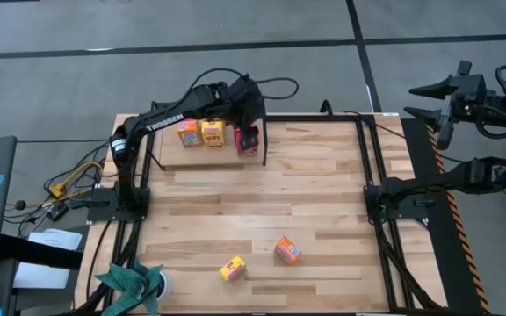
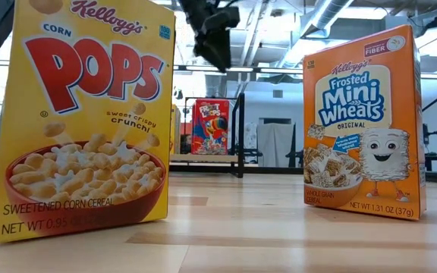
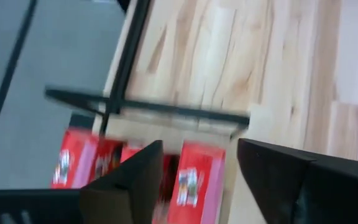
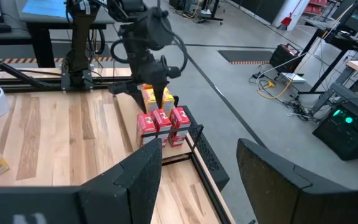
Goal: Stack cereal on shelf
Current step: Put the red cereal box on the shelf aligned with the other red cereal box
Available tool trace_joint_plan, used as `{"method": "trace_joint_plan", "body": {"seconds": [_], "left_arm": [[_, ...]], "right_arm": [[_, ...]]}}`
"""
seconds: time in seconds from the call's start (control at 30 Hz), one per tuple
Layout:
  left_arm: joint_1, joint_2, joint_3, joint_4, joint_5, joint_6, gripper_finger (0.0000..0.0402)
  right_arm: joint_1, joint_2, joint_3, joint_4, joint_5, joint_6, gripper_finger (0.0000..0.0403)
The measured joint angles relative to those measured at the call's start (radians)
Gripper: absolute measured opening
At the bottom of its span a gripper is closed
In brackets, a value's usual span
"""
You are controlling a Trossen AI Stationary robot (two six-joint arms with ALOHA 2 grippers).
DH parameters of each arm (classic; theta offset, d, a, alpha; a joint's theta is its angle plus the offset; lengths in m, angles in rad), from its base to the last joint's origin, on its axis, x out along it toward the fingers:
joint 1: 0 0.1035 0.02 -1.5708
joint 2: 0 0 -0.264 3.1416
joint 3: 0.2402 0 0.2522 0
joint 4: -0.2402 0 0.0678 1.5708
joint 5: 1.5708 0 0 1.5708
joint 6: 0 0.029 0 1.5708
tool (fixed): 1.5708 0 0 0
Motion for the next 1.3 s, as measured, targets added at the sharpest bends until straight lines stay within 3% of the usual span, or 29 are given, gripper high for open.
{"method": "trace_joint_plan", "body": {"seconds": [0.4,1.3], "left_arm": [[-0.048,0.086,-0.001,0.028,0.022,0.022,0.0010],[-0.053,0.134,-0.004,0.001,-0.014,-0.036,0.0000]], "right_arm": [[0.000,0.000,0.000,0.000,0.000,0.000,0.0232],[0.000,-0.001,0.000,0.000,0.000,0.000,0.0232]]}}
